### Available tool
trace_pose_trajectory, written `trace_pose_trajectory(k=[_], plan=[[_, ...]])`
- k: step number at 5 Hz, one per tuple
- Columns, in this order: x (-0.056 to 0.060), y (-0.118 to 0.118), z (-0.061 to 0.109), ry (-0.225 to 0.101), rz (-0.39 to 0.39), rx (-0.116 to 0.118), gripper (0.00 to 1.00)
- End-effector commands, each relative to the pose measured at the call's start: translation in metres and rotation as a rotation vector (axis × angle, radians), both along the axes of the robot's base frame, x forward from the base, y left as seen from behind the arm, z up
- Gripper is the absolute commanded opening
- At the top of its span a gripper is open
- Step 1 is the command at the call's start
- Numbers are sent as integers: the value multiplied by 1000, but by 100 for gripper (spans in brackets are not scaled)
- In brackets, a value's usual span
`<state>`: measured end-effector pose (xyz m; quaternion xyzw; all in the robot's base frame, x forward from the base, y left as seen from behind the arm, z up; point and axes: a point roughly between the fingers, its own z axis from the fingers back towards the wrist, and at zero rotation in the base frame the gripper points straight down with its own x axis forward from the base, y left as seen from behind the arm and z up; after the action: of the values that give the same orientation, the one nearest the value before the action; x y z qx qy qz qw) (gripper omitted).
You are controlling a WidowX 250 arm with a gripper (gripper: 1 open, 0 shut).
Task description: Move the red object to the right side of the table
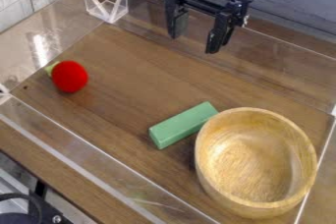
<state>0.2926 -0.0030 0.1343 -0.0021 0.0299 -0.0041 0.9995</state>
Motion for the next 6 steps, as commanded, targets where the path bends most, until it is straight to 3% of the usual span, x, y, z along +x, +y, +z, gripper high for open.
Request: trace_pose_trajectory(k=[1, 2, 3, 4, 6], plan=[[-7, 9, 4, 32, -72, 3, 100], [-19, 6, 0, 64, -186, 5, 100], [-39, 26, 2, 69, -395, 19, 100], [-56, 56, -6, 63, -552, 44, 100], [-78, 107, -33, 65, -788, 92, 100]])
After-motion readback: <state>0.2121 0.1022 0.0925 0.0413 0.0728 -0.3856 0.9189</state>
